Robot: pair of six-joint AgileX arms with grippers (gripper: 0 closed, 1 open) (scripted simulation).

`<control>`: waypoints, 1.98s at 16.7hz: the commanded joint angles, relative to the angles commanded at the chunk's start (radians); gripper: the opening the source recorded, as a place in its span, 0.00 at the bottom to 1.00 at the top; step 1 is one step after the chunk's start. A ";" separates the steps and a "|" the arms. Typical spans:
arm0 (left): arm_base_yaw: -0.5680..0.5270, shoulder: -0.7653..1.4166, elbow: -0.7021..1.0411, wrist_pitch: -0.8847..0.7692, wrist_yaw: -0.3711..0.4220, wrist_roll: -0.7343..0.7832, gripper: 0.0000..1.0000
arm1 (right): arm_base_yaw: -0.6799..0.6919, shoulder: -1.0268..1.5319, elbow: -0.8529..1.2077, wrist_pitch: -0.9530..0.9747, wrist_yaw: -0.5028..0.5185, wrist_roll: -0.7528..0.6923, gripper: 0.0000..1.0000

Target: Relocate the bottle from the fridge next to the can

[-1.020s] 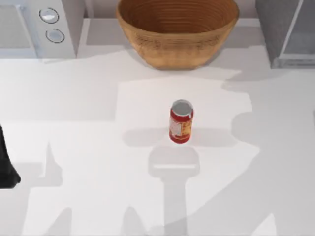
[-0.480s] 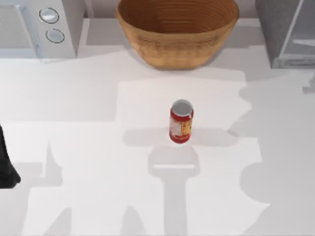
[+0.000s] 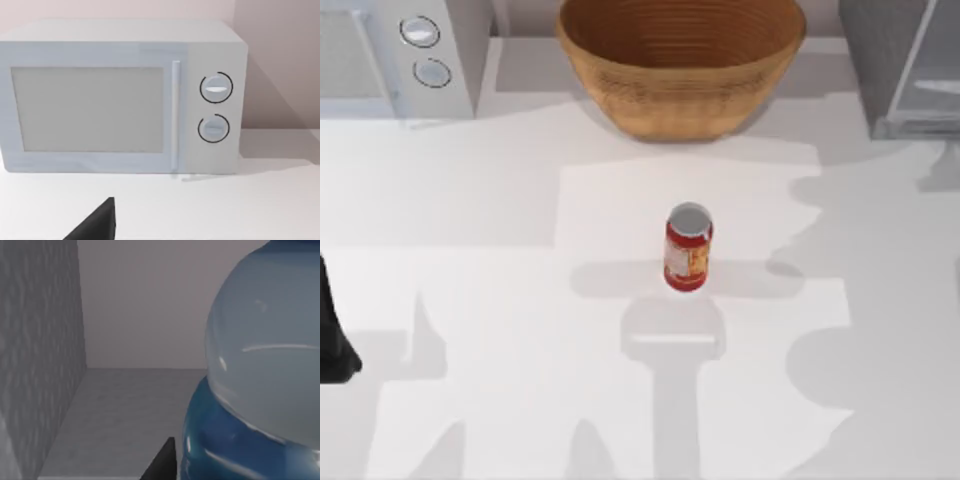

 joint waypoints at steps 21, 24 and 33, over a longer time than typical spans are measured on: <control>0.000 0.000 0.000 0.000 0.000 0.000 1.00 | 0.756 0.159 -0.273 0.439 0.745 -0.009 0.00; 0.000 0.000 0.000 0.000 0.000 0.000 1.00 | 0.756 0.159 -0.273 0.439 0.745 -0.009 0.00; 0.000 0.000 0.000 0.000 0.000 0.000 1.00 | 0.756 0.159 -0.273 0.439 0.745 -0.009 0.68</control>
